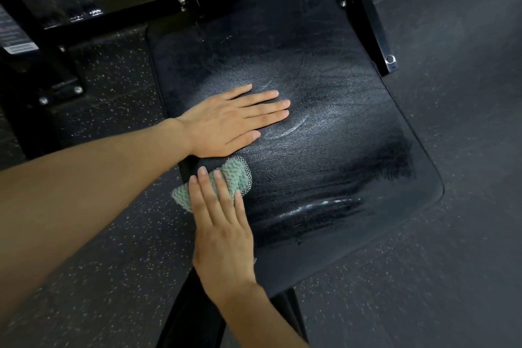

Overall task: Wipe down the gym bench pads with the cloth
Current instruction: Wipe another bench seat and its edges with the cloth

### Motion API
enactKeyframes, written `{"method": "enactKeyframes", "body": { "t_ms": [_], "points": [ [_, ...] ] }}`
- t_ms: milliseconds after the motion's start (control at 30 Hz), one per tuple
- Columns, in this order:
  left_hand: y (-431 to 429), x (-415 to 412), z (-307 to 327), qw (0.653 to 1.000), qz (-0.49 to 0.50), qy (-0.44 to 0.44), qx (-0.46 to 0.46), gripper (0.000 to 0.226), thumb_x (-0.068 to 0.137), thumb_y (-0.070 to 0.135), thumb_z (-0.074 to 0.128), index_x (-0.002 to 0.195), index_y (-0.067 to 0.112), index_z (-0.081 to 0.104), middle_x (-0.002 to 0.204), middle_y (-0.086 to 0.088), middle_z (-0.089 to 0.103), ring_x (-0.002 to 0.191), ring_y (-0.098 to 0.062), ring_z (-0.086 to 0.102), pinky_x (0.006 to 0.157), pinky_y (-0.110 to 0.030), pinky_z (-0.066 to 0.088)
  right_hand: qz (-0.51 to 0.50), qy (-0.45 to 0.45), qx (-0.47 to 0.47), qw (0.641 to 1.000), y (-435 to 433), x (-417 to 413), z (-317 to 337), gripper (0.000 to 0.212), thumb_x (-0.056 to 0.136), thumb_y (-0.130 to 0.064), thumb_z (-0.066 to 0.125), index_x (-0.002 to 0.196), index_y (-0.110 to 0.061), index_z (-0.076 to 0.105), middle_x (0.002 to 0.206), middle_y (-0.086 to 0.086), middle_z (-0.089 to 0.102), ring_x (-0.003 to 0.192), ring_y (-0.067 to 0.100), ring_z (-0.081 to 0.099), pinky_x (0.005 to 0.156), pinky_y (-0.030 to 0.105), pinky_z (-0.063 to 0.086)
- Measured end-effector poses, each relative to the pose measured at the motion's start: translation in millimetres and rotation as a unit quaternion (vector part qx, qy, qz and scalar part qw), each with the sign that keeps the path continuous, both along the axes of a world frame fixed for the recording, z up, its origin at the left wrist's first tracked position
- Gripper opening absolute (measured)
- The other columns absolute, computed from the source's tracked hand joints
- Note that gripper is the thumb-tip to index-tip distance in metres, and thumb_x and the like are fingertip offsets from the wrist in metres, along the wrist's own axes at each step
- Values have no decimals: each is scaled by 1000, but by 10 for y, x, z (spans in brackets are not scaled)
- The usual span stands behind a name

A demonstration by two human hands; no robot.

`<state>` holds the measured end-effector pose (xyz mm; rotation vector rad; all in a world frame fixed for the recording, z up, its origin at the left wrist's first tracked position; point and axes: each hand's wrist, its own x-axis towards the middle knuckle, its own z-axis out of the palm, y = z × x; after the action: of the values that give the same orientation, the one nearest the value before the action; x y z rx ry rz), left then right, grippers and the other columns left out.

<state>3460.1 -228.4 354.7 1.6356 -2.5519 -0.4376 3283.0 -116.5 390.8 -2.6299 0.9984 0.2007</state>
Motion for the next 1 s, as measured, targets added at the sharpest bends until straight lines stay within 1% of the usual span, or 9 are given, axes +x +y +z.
{"method": "enactKeyframes", "body": {
  "t_ms": [133, 233, 367, 433, 500, 600, 733, 933, 1000],
  "points": [
    [4, -5, 7, 1000, 4, -6, 2, 56, 103, 37, 13, 158, 26, 10, 165, 9, 6, 153, -13, 2, 123, -40, 3, -27, -5, -16, 1000, -340, -234, -3, 80, 77, -15, 42, 155, -12, 25, 163, 3, 23, 150, 21, 18, 122, 43, 18],
    [22, -15, 20, 1000, 11, -7, -2, 56, 103, 37, 14, 158, 25, 13, 165, 8, 8, 152, -14, 4, 123, -38, 1, -96, -19, -33, 995, -658, -414, -55, 72, 82, -9, 31, 154, -12, 27, 162, 3, 25, 150, 21, 19, 121, 44, 13],
    [33, -11, 35, 1000, 13, -7, 0, 56, 104, 38, 15, 158, 24, 14, 165, 8, 9, 152, -14, 4, 123, -37, -1, -213, -30, -45, 975, -795, -405, -106, 63, 92, -13, 20, 155, -14, 24, 163, 1, 21, 152, 20, 13, 122, 45, 13],
    [36, -11, 37, 1000, 14, -7, 0, 56, 104, 37, 15, 158, 24, 14, 164, 7, 10, 152, -14, 5, 122, -37, 0, -266, -42, -49, 962, -695, -243, -108, 65, 90, -11, 20, 155, -12, 24, 164, 2, 19, 152, 21, 11, 121, 46, 11],
    [35, -9, 38, 1000, 16, -4, 1, 56, 103, 37, 15, 158, 24, 15, 164, 8, 10, 152, -14, 5, 122, -37, 1, -286, -50, -45, 956, -536, -65, -95, 70, 85, -5, 31, 154, -11, 25, 163, 4, 21, 151, 25, 12, 119, 48, 11],
    [31, -10, 37, 1000, 16, -8, 6, 56, 102, 37, 15, 157, 25, 12, 164, 8, 8, 152, -13, 4, 123, -39, 3, -244, -58, -30, 968, -228, 108, -45, 81, 75, 1, 47, 153, -10, 29, 163, 5, 22, 151, 27, 15, 118, 48, 11],
    [37, -23, 39, 1000, 19, -9, 4, 56, 103, 37, 16, 158, 26, 12, 165, 9, 7, 152, -12, 3, 124, -39, 2, -145, -44, -1, 988, 81, 165, -16, 88, 67, -8, 50, 153, -12, 31, 163, 3, 23, 150, 25, 17, 122, 46, 17],
    [68, -64, 44, 999, 30, -25, 2, 57, 103, 35, 18, 158, 23, 13, 165, 6, 8, 153, -15, 3, 123, -41, 1, -7, -14, 13, 1000, -60, -86, -21, 77, 80, -20, 39, 155, -16, 25, 163, -1, 20, 151, 19, 15, 119, 43, 13],
    [82, -109, 59, 999, 37, -27, 7, 57, 103, 35, 17, 158, 21, 12, 165, 5, 8, 153, -17, 3, 123, -42, 0, -7, -13, 8, 1000, -229, -276, -23, 75, 80, -18, 32, 155, -18, 25, 163, -2, 20, 151, 17, 14, 122, 44, 11]
  ]
}}
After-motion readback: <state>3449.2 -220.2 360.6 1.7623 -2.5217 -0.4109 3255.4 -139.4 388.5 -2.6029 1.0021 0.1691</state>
